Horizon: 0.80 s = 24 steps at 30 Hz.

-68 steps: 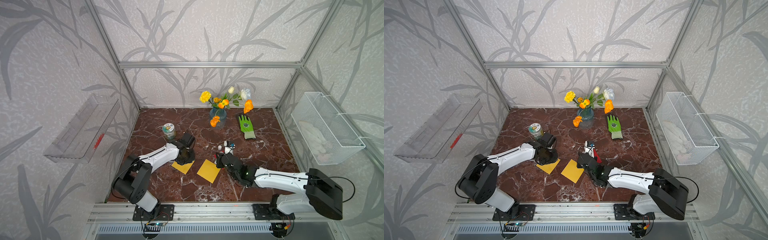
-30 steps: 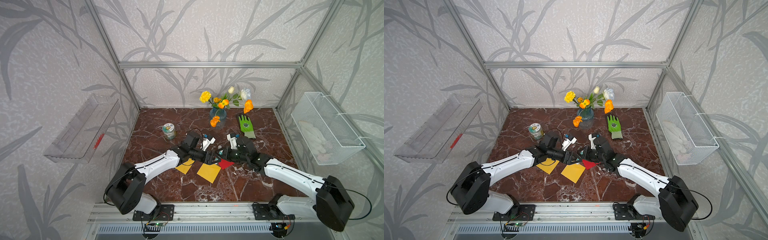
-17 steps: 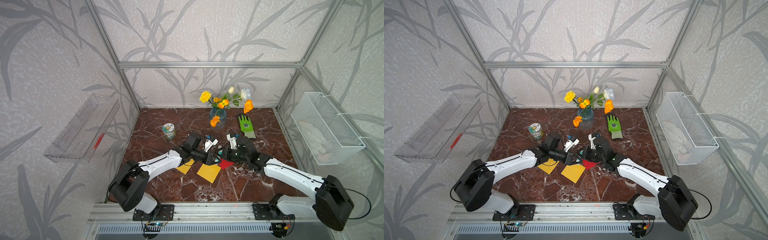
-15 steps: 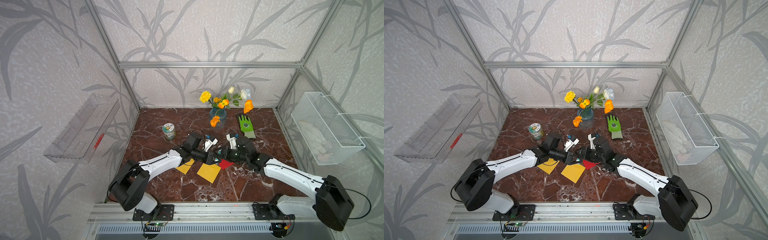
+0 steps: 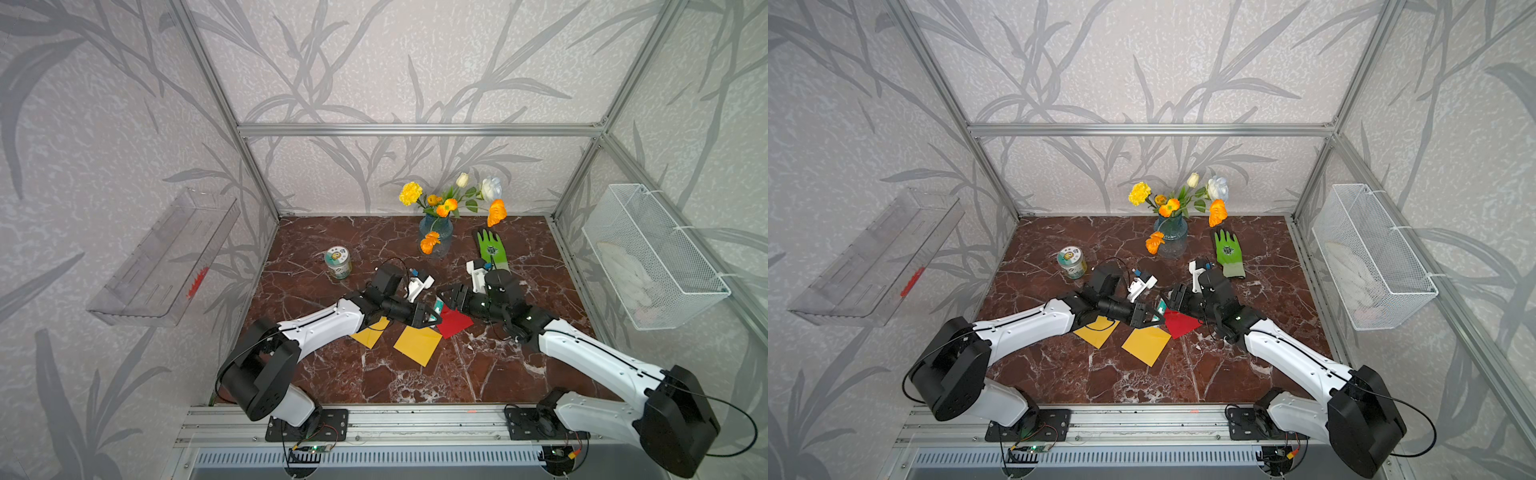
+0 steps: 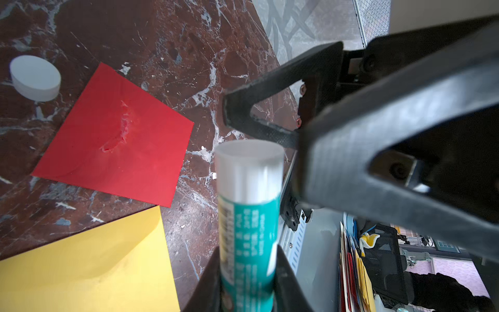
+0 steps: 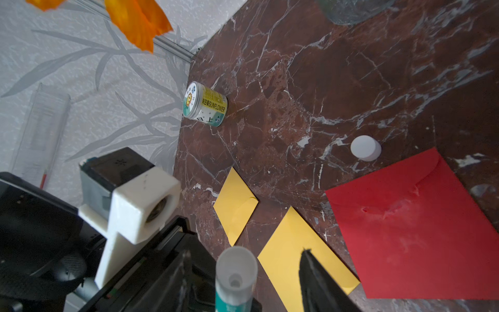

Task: Seal the envelope with a glue stick
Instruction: Screw the glue stick.

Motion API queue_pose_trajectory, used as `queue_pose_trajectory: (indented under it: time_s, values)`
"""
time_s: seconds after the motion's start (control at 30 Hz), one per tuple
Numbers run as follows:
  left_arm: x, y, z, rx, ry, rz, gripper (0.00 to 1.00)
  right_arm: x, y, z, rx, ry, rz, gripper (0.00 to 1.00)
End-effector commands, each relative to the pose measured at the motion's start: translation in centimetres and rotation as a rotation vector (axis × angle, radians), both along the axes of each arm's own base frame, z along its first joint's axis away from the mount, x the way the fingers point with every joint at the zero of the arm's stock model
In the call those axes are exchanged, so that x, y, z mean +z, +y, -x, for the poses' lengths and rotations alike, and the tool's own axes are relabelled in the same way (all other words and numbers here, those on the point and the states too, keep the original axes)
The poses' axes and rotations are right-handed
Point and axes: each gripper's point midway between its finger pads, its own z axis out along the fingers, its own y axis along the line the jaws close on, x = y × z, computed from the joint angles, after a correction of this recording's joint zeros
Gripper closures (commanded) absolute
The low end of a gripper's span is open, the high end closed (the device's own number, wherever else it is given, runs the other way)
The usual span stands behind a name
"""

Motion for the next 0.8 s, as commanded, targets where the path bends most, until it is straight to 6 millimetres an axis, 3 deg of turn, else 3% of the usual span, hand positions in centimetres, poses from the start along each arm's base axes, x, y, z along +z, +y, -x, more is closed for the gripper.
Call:
queue_pose_trajectory:
  time_s: [0.0, 0.2, 0.57, 0.67, 0.77]
  values:
    - [1.0, 0.0, 0.5, -0.013, -0.034, 0.028, 1.0, 1.0, 0.4, -0.6, 0.014, -0.016, -0.019, 0.43]
    - [1.0, 0.1, 0.7, -0.015, -0.036, 0.031, 1.0, 1.1, 1.1, -0.8, 0.045, -0.007, -0.04, 0.59]
    - [0.8, 0.1, 0.8, -0.015, -0.042, 0.027, 1.0, 0.9, 2.2, -0.7, 0.091, 0.019, -0.08, 0.65]
    - [0.8, 0.2, 0.8, -0.016, -0.042, 0.027, 1.0, 0.8, 2.3, -0.6, 0.097, 0.02, -0.083, 0.78]
    - [0.8, 0.3, 0.9, -0.012, -0.045, 0.027, 1.0, 1.1, 2.3, -0.5, 0.108, 0.005, -0.097, 0.85]
